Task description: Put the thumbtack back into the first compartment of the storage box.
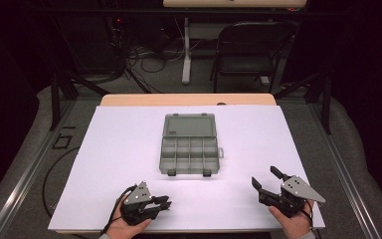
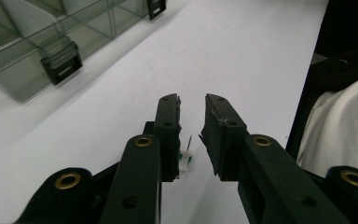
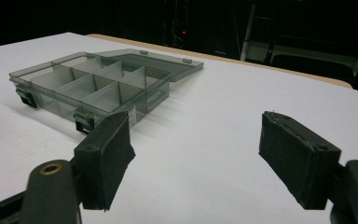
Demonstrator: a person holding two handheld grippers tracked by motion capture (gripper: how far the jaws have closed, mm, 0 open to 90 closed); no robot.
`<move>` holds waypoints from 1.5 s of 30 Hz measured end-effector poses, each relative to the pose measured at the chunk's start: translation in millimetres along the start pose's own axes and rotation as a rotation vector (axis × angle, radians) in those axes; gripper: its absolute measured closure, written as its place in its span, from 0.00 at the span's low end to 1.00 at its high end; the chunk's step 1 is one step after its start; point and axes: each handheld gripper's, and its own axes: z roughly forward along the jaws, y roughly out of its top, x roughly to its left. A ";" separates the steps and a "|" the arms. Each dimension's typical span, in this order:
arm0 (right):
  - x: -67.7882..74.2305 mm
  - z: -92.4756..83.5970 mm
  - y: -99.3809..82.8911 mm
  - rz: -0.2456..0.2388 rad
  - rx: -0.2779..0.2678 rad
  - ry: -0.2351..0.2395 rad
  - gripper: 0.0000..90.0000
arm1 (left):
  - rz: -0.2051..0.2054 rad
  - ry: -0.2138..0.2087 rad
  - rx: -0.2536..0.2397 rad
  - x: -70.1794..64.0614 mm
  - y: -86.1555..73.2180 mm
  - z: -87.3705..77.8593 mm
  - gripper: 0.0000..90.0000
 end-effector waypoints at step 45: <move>-5.0 -2.1 0.1 0.022 -0.006 -0.006 0.27 | -0.125 -0.019 -0.007 17.3 -3.3 -1.8 1.00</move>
